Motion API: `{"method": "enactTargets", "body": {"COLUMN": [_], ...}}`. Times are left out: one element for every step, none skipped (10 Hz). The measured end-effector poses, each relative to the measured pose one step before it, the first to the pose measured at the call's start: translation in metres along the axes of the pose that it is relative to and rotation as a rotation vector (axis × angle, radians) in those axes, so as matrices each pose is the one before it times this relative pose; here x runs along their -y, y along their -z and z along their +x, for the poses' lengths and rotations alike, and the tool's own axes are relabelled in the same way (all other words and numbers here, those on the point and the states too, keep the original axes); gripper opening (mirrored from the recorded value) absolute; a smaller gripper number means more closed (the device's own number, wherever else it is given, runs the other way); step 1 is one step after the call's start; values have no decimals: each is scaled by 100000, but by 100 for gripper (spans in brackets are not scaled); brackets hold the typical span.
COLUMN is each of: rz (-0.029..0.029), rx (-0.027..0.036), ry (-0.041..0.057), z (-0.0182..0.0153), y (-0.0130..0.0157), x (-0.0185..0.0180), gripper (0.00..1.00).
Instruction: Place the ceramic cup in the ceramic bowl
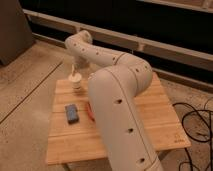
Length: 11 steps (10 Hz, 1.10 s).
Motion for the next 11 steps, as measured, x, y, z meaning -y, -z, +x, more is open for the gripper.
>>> {"method": "enactTargets", "body": {"rz": [-1304,-718,-603,-599,-467,-240,365,550,1478,1487,1385], "rx": [-785,-683,-1219,-1667,-1983,-2310,-4759,-2749,-4931,-3531,-1920], "ry": [183,-26,108,100,219,427,1574,1078,2626,2434,2016], "z": [-704,-349,-387,-179,114,291,788,447,825,533,95], "y": [-845,-483,-809,-796,-695,-665,-1239,-614,-1111,-810,-460], "x": [23,128,124,-30,18,58,-307,-282,-444,-214,-289], "gripper": [65,65,65,65,65,65,65,62,51,40,27]}}
